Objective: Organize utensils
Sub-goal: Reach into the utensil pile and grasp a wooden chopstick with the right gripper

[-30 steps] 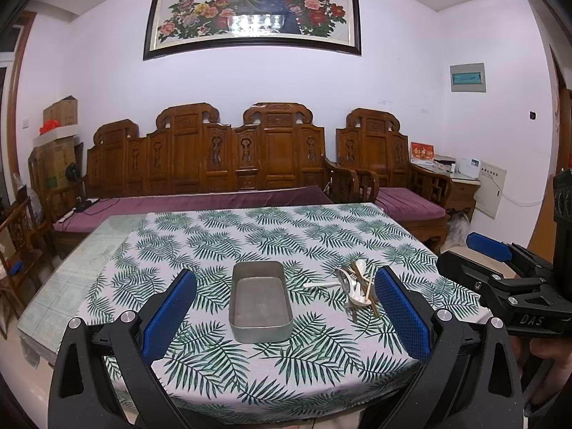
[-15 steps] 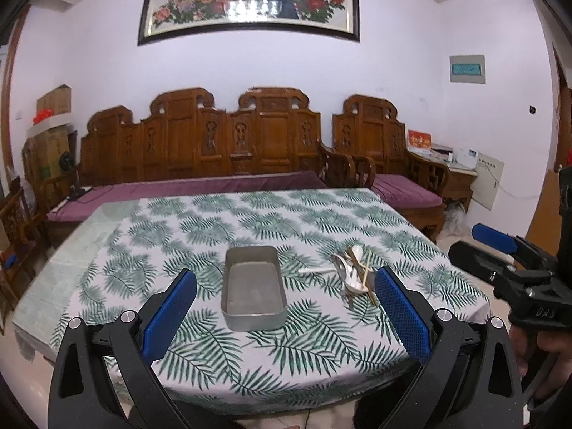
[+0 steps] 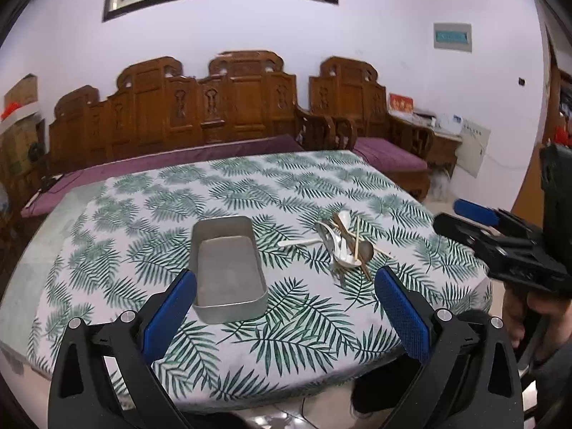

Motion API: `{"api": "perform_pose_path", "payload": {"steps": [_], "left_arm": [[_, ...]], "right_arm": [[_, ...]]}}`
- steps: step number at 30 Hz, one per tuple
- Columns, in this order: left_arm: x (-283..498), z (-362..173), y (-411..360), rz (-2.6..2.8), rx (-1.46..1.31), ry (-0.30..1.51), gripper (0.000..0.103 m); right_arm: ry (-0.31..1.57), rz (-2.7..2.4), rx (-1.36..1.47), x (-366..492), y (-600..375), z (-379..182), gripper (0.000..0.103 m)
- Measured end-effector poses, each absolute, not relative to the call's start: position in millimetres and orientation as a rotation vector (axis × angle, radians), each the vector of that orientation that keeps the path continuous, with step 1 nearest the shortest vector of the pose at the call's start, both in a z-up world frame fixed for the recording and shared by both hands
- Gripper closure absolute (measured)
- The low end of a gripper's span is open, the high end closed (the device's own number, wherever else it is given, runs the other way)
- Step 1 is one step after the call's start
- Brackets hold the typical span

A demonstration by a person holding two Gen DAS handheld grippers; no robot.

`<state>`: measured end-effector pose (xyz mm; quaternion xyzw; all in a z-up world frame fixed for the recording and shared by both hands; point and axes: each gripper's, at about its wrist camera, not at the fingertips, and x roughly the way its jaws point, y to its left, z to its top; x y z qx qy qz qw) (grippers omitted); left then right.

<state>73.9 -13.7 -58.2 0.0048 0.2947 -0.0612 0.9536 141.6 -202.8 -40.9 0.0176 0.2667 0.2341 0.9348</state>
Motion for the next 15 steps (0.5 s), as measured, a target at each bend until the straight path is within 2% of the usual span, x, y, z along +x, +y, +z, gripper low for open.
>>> {"api": "perform_pose_path", "payload": {"steps": [4, 8, 12, 15], "left_arm": [[96.9, -71.6, -18.0, -0.157, 0.027, 0.638, 0.007], [115.9, -82.0, -20.8, -0.182, 0.031, 0.666, 0.008], [141.2, -96.1, -24.2, -0.205, 0.023, 0.708, 0.019], [159.3, -108.3, -28.8, -0.218, 0.020, 0.739, 0.020]], "right_arm": [[0.554, 0.461, 0.040, 170.9, -208.7, -54.2, 0.036], [0.569, 0.435, 0.026, 201.1, -213.0, -68.2, 0.042], [0.608, 0.405, 0.021, 234.5, -221.7, -85.8, 0.046], [0.642, 0.392, 0.019, 254.4, -227.6, -99.5, 0.051]]}}
